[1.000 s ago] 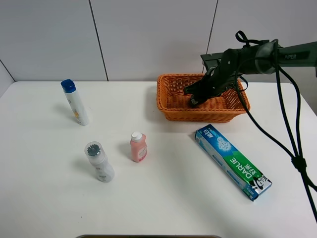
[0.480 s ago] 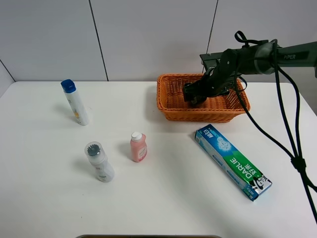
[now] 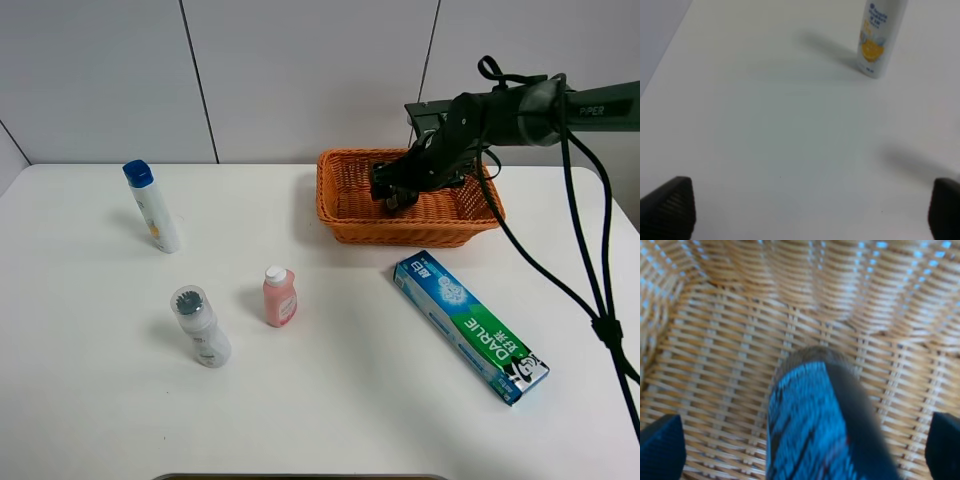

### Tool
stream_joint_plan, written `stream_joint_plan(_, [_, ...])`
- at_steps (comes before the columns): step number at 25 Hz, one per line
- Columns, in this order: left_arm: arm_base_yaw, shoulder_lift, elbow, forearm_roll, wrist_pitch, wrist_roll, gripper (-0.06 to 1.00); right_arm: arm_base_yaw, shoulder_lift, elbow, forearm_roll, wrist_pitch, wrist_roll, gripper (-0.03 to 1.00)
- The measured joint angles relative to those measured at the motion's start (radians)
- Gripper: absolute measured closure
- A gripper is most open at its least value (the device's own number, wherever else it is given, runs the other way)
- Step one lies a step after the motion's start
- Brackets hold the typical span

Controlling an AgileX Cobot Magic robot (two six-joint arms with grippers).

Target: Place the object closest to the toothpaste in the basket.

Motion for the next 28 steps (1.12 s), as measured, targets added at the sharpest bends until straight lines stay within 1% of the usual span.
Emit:
stream_joint_plan(5, [0.000,0.000,0.000,0.000,0.000,0.000,0.00,0.000,-0.096,0.000,0.000,0.009,0.000,-0.02])
stream_joint_plan(8, [0.000,0.000,0.000,0.000,0.000,0.000,0.00,0.000,-0.161,0.000,-0.003,0.041,0.000,-0.02])
stream_joint_plan(15, [0.000,0.000,0.000,0.000,0.000,0.000,0.00,0.000,-0.353,0.000,-0.023,0.146,0.000,-0.02])
stream_joint_plan(28, [0.000,0.000,0.000,0.000,0.000,0.000,0.00,0.000,-0.862,0.000,-0.117,0.391,0.000,-0.02])
